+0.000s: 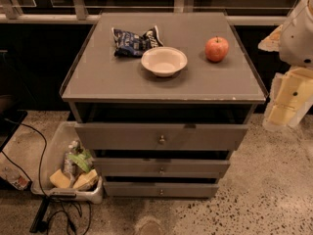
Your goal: Open middle drawer
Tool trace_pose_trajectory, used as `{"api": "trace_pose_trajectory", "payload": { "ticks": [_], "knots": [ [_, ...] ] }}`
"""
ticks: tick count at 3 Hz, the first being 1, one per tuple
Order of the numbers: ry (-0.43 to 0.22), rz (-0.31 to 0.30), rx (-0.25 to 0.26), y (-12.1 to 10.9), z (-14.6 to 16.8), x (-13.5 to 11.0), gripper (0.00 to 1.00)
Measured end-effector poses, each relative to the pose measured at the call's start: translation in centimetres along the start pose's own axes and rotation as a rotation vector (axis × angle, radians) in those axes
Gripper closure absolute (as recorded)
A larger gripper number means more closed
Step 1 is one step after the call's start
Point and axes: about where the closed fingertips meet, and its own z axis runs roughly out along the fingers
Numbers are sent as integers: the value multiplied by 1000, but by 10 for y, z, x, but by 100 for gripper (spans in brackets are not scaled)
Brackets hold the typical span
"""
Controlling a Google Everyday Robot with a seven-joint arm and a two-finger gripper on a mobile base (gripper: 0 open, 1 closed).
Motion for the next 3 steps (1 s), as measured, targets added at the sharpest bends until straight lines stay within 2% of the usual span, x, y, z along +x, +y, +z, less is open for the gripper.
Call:
{"api": "trace_pose_trajectory", "payload": {
  "ticks": [1,2,3],
  "knots": [
    [-10,-3,7,0,-1,-1,0],
    [-41,-31,6,10,14,5,0],
    [-102,-70,-5,33,53,16,0]
  ]
}}
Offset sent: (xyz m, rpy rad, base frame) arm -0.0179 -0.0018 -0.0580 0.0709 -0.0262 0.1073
